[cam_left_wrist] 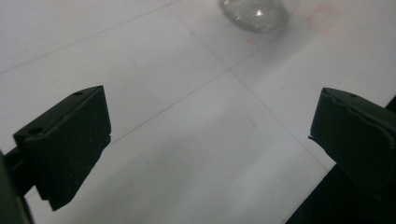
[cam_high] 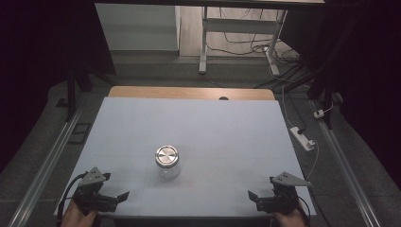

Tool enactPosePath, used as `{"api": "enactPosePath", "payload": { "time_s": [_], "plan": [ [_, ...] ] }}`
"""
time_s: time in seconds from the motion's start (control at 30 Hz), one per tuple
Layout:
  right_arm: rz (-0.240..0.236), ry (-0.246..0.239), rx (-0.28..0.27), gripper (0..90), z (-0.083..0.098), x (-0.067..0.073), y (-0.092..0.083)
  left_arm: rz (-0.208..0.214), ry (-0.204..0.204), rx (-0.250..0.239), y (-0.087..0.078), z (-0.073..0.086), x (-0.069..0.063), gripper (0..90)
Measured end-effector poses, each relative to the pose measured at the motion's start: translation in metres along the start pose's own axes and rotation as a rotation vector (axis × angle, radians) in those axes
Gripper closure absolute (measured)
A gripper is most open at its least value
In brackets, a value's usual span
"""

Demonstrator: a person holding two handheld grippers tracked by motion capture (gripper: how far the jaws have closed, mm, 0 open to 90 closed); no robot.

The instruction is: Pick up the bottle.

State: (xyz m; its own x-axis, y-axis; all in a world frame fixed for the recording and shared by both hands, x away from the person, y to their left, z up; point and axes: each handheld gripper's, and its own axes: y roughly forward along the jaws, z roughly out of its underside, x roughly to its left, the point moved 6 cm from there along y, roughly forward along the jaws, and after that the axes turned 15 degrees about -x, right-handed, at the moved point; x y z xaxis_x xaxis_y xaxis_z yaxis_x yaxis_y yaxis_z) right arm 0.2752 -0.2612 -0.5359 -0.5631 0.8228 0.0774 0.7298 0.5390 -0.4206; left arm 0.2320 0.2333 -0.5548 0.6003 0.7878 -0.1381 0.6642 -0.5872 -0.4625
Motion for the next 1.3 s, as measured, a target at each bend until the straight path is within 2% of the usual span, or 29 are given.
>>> {"api": "enactPosePath", "payload": {
  "time_s": [0.17,0.27,0.4,0.53,0.93,1.13,1.3],
  "plan": [
    [-0.001,0.0,0.002,0.0,0.0,0.0,0.0,0.033,0.001,-0.028,0.003,-0.006,-0.002,0.0],
    [-0.003,-0.005,0.002,0.0,0.0,0.001,0.0,0.067,0.001,-0.026,0.008,-0.009,-0.005,0.0],
    [-0.005,-0.006,0.003,0.0,0.0,0.001,0.001,0.09,0.005,-0.031,0.014,-0.013,-0.007,0.0],
    [-0.008,-0.005,0.004,0.0,0.0,0.001,0.001,0.103,0.02,-0.041,0.02,-0.017,-0.009,0.0],
    [-0.009,-0.007,0.01,0.0,0.0,0.001,0.001,0.129,0.019,-0.062,0.036,-0.024,-0.012,0.0],
    [-0.01,-0.011,0.013,0.0,0.001,0.001,0.001,0.132,0.016,-0.052,0.047,-0.029,-0.012,0.0],
    [-0.01,-0.011,0.014,0.0,0.001,0.001,0.001,0.132,0.033,-0.035,0.059,-0.034,-0.013,0.0]
  ]
}}
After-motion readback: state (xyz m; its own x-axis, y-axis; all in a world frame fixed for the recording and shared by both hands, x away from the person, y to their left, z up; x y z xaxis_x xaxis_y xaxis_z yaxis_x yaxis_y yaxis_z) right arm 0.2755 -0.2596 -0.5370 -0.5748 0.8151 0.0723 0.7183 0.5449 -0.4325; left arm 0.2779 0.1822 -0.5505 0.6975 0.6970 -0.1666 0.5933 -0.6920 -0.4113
